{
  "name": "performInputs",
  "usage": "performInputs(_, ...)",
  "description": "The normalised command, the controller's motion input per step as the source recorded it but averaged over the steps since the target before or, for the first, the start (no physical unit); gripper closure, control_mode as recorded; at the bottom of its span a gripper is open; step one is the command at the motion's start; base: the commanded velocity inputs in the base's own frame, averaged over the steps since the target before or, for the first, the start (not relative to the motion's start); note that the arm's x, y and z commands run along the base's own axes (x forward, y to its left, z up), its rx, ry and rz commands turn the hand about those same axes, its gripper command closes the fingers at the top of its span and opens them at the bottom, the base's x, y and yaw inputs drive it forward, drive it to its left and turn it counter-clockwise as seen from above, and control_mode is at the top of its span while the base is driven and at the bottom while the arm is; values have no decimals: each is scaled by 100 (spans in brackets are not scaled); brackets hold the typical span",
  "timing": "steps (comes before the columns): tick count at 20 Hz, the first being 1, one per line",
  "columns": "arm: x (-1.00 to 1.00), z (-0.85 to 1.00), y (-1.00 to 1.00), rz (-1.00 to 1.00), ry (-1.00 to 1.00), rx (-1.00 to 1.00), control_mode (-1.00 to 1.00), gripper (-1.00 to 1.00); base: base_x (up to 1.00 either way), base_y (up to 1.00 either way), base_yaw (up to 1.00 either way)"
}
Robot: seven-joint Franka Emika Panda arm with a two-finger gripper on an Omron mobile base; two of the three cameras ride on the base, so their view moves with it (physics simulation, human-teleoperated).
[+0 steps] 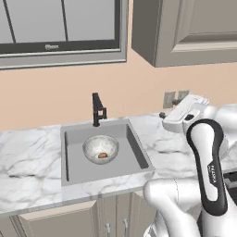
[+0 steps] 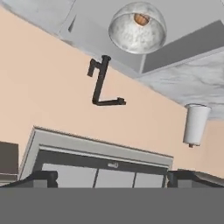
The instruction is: Pick the tangerine from the cabinet and place it in the bowl. Then pick the bowl and place it in the sink. Then turn on the sink facuet.
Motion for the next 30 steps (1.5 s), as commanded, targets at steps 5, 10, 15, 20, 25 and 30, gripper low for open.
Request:
performInputs(5,61,-97,29,0,0,20,-100,-100,0,0,0)
performInputs(10,48,-84,51,0,-1,16,-100,-100,0,0,0)
performInputs(15,47,-42,54,0,0,7,-100,-100,0,0,0)
performInputs(20,42,-24,49,-15,0,2,-100,-100,0,0,0)
performInputs(25,57,-44,5,-16,0,7,-100,-100,0,0,0)
performInputs(30,42,-35,-4,-1,-6,6,-100,-100,0,0,0)
